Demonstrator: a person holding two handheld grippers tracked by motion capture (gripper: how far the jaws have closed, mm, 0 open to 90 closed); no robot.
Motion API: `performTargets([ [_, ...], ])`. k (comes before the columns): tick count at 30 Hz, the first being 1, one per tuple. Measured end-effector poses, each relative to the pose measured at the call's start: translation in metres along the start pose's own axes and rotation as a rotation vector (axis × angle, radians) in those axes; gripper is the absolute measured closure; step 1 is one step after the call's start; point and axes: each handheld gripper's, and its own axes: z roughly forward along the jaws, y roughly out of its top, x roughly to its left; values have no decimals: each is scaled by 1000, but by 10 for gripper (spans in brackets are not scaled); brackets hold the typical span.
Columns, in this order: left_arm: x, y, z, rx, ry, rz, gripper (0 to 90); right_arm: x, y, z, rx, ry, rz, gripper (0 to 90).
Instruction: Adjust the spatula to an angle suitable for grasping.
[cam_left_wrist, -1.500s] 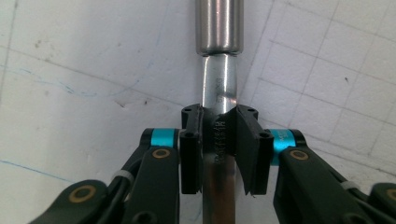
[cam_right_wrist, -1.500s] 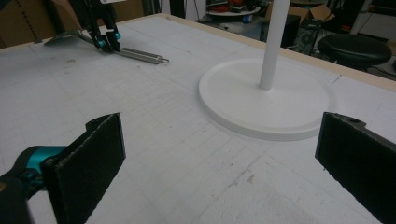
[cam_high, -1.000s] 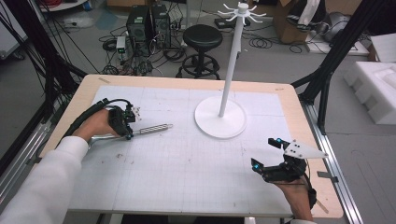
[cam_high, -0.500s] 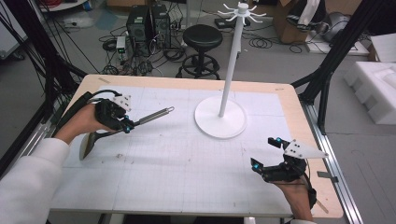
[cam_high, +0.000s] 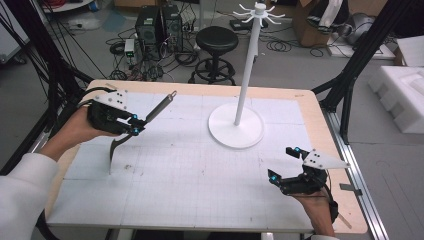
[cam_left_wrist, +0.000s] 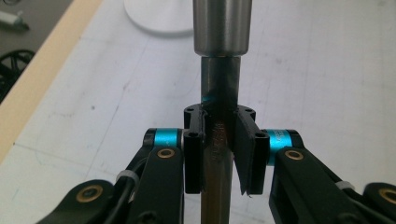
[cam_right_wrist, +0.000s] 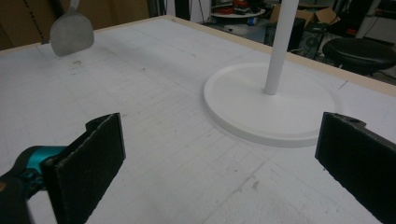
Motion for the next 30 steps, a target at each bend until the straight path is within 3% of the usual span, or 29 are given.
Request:
performTargets([
  [9,-10,14,-14,-180,-8,-15,750,0,0,-2,-12,6,12,7],
  [14,-15,25,-17,-211,-11,14,751,-1,0,-2,-10,3,9,7],
  [18,-19,31,-18,-251,0,2,751,-2,0,-1,-6,2,10,7],
  [23,-30,41,-17,-298,-13,-16,751,-1,2,1,-7,6,10,7],
  [30,-42,62,-13,-304,-39,9,751,0,4,4,-2,15,-5,7],
])
